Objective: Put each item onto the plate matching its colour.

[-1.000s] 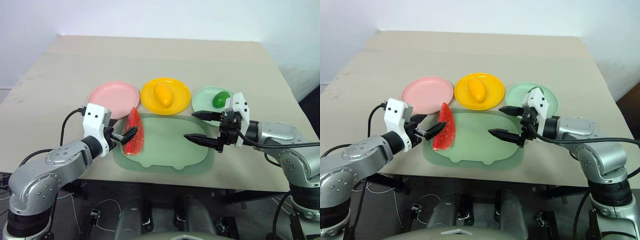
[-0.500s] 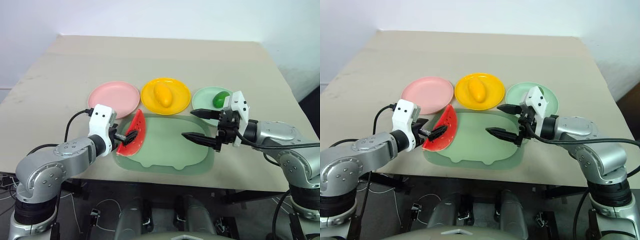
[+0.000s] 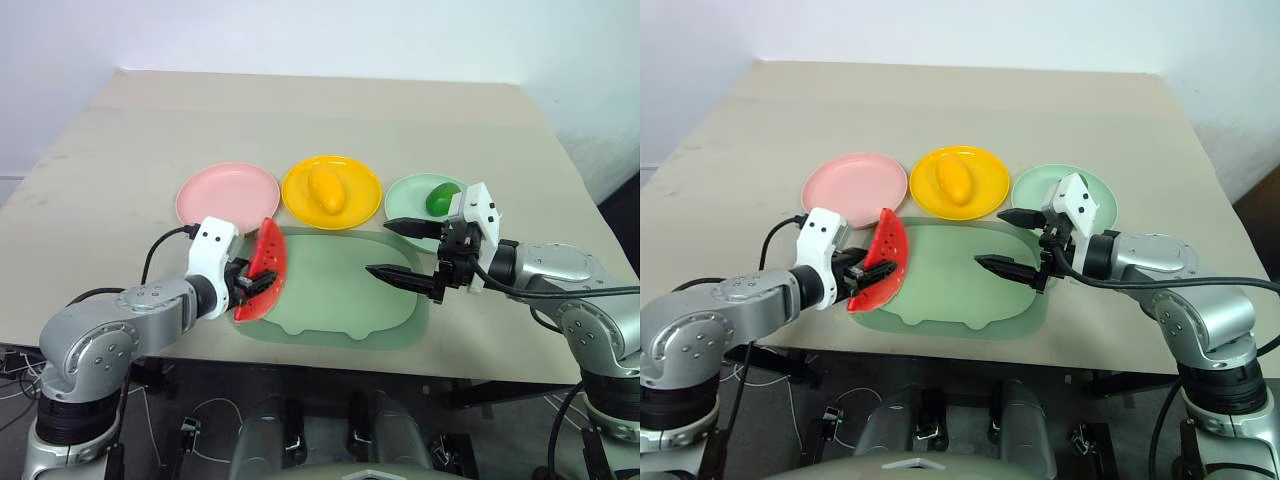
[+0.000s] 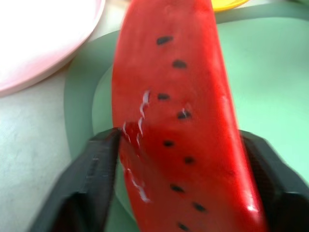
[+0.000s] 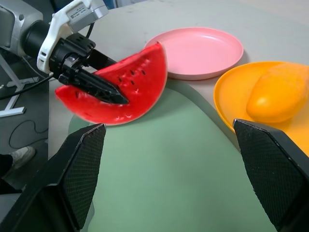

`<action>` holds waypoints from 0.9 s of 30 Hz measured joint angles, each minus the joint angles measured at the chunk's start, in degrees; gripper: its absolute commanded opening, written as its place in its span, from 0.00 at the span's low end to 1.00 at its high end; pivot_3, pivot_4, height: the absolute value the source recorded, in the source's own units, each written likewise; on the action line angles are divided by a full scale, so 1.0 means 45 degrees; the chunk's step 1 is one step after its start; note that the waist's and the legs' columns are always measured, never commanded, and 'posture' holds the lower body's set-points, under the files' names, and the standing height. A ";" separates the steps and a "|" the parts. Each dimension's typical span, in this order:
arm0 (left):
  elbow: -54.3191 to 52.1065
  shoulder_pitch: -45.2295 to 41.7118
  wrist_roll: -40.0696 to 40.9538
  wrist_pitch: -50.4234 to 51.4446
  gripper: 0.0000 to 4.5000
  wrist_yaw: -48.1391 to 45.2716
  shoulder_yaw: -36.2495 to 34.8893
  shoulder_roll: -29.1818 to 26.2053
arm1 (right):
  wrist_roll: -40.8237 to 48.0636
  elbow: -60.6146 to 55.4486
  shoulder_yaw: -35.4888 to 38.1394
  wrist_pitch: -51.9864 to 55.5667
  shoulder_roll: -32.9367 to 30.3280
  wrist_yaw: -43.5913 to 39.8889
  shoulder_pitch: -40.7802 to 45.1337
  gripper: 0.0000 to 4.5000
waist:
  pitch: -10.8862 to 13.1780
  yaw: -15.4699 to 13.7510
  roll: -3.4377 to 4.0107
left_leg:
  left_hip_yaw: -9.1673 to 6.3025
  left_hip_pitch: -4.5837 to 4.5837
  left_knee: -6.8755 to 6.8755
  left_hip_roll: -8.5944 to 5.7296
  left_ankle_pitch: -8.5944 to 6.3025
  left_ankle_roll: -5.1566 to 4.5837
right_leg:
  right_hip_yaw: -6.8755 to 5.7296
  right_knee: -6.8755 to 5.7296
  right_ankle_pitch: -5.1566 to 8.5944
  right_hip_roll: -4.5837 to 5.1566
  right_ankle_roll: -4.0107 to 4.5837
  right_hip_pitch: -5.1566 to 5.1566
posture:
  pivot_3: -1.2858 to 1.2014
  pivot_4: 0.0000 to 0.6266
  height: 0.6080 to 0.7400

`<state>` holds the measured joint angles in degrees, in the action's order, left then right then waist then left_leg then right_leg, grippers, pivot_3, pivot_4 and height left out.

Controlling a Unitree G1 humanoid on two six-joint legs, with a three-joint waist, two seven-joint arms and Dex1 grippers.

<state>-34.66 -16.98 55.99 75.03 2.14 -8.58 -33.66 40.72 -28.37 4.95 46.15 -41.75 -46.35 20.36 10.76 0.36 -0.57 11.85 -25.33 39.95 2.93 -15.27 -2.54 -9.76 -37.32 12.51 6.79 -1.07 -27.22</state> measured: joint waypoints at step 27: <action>0.6794 -0.3657 -0.4973 -0.5505 0.48 -0.4327 0.0134 -0.0982 | 0.0039 -0.0027 -0.0089 -0.0641 0.1366 0.0999 -0.0020 1.00 | 0.0002 -0.0249 -0.0003 | 0.0003 -0.0022 -0.0006 -0.0004 -0.0003 -0.0001 | -0.0009 0.0028 -0.0002 0.0007 0.0011 -0.0016 | 0.52 0.24 0.67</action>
<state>-4.09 -33.44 33.61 50.25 -17.33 -7.97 -38.08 40.89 -28.49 4.55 43.26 -35.60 -41.86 20.27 10.76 -0.76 -0.58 11.87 -25.43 39.93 2.91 -15.28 -2.54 -9.79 -37.19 12.50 6.82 -1.02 -27.29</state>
